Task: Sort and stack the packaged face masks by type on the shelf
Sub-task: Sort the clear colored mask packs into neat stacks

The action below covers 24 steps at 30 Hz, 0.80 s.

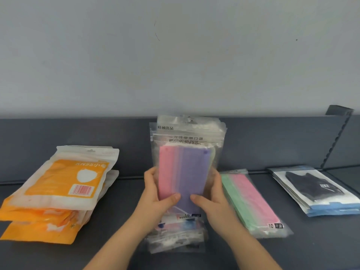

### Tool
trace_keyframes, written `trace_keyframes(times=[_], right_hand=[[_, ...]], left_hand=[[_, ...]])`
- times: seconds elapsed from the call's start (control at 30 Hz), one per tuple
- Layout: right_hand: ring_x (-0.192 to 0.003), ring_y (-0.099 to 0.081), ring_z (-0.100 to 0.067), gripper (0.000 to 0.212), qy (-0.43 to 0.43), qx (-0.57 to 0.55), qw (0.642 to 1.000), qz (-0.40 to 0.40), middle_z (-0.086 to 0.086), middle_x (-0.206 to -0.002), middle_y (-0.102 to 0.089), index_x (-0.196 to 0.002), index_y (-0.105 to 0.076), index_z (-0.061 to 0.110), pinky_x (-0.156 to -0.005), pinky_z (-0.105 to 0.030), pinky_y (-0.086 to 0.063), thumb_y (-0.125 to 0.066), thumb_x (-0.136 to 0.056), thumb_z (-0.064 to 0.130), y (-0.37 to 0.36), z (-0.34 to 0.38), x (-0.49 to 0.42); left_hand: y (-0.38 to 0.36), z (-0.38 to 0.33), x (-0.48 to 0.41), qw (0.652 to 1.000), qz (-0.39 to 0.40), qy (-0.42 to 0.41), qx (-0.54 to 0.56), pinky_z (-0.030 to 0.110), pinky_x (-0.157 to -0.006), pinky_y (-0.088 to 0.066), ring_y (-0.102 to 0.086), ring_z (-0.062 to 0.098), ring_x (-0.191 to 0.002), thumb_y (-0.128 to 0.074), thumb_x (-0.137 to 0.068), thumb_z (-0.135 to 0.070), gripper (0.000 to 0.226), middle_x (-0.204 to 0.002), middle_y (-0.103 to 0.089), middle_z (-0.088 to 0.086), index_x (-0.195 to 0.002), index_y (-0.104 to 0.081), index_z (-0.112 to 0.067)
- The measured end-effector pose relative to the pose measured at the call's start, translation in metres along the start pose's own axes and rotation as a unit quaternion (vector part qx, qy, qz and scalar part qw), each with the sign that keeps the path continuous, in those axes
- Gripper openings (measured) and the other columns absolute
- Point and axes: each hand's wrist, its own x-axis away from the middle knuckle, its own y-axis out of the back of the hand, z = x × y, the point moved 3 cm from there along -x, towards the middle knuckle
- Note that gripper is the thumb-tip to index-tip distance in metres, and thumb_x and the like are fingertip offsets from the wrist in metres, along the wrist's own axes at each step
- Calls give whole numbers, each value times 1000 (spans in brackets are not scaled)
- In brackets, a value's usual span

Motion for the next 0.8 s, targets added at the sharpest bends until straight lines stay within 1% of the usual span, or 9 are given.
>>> trace_keyframes(times=[0.1, 0.2, 0.3, 0.37, 0.47, 0.57, 0.63, 0.7, 0.8], right_hand=[[-118, -60, -9, 78, 4, -21, 1000, -19, 2, -136, -55, -141, -31, 25, -84, -24, -55, -66, -73, 8, -1, -3, -1], [-117, -61, -8, 76, 16, -35, 999, -17, 6, -132, -58, -140, -32, 26, -85, -25, -55, -64, -76, 2, -3, -2, -3], [-123, -57, -8, 77, -1, -9, 1000, -18, 6, -138, -53, -142, -27, 28, -92, -28, -53, -66, -79, 9, -6, -12, -3], [-124, -56, -8, 72, -12, -1, 1000, -24, 9, -136, -54, -141, -28, 28, -94, -25, -52, -66, -81, 14, -6, -14, -5], [-121, -59, -8, 62, -14, 11, 999, -42, 11, -129, -61, -137, -35, 26, -93, -26, -52, -64, -87, 4, 0, -8, -10], [-111, -66, -9, 56, -38, 12, 998, -46, 8, -122, -68, -132, -44, 25, -89, -28, -56, -62, -90, -7, 18, 11, -9], [-105, -70, -13, 50, -70, 15, 996, -53, 7, -114, -72, -128, -50, 24, -88, -33, -57, -63, -89, -4, 40, 22, -7], [-102, -71, -19, 44, -105, 10, 993, -59, 1, -110, -75, -123, -55, 18, -88, -37, -57, -62, -87, -6, 67, 30, -1], [-100, -72, -28, 38, -157, 7, 985, -64, -7, -108, -75, -118, -58, 12, -87, -43, -57, -62, -86, -7, 107, 33, 11]], left_hand=[[1, 1, -4, 1000, -8, -3, 0, 39, -88, -57, -62, 4, -109, -79, -65, -31, 70, -108, -57, -29, -121, -36, -37], [7, 2, -7, 1000, -15, 1, 5, 37, -84, -59, -64, 6, -106, -81, -59, -35, 73, -109, -60, -22, -120, -40, -34], [12, 15, -6, 998, 27, 49, -23, 37, -88, -58, -64, 7, -108, -84, -62, -34, 72, -118, -60, -11, -119, -40, -38], [14, 19, -5, 995, 45, 72, -47, 39, -89, -57, -65, 11, -109, -84, -64, -37, 69, -120, -61, -5, -117, -41, -35], [10, 11, -7, 996, 13, 58, -71, 39, -84, -59, -66, 7, -102, -81, -65, -37, 62, -114, -61, -8, -114, -43, -31], [-7, -3, -9, 996, 1, 64, -56, 37, -81, -60, -68, 5, -97, -84, -65, -36, 60, -107, -64, -15, -111, -46, -31], [-28, -5, -12, 994, -4, 101, -37, 39, -85, -59, -69, 10, -98, -88, -62, -35, 64, -110, -66, -9, -110, -48, -26], [-55, -4, -15, 990, 5, 139, -25, 40, -87, -59, -69, 12, -100, -88, -52, -45, 76, -114, -68, -6, -113, -49, -24], [-98, 6, -13, 981, 62, 181, -41, 36, -85, -60, -68, 11, -102, -85, -51, -57, 88, -119, -67, -7, -123, -47, -24]])
